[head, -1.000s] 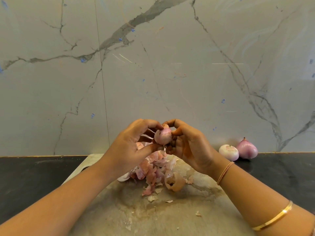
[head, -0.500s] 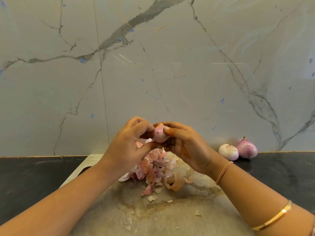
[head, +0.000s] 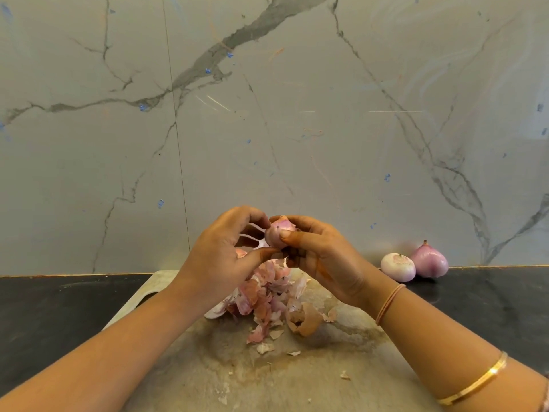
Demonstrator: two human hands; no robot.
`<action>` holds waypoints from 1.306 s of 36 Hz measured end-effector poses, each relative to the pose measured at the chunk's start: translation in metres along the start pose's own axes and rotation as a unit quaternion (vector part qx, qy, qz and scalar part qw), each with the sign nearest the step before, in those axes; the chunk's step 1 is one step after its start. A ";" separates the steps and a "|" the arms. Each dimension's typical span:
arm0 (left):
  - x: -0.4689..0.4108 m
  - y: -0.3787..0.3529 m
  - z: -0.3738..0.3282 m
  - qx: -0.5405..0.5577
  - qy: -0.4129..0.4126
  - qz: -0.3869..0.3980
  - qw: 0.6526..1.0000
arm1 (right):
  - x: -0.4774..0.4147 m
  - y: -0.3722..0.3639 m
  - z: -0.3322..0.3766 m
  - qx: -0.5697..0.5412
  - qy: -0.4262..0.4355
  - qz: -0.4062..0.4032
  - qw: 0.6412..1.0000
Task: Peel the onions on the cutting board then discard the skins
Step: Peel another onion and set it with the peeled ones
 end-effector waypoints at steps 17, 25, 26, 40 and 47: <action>-0.001 0.000 0.003 -0.003 0.016 0.005 1.000 | -0.001 0.003 -0.002 0.024 0.000 0.001 1.000; -0.001 -0.005 0.013 -0.098 0.049 0.045 0.993 | -0.003 0.013 -0.002 -0.036 -0.007 -0.095 0.995; -0.001 -0.005 0.014 -0.111 0.054 0.047 0.991 | -0.002 0.014 -0.002 -0.042 -0.008 -0.101 0.994; 0.001 -0.002 0.005 -0.073 -0.032 0.005 0.997 | 0.001 0.001 -0.001 0.024 -0.017 -0.011 1.000; 0.001 -0.001 0.006 -0.058 -0.041 -0.008 0.997 | 0.001 0.001 0.000 0.014 -0.014 -0.020 1.000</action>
Point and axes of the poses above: each hand's wrist, its own x-axis away from the middle knuckle, its own y-axis out of the back of the hand, z = x × y, the point moved 4 cm from there along -x, towards the middle knuckle, and after that the axes turned 15 degrees about y, right-handed, at the moved point
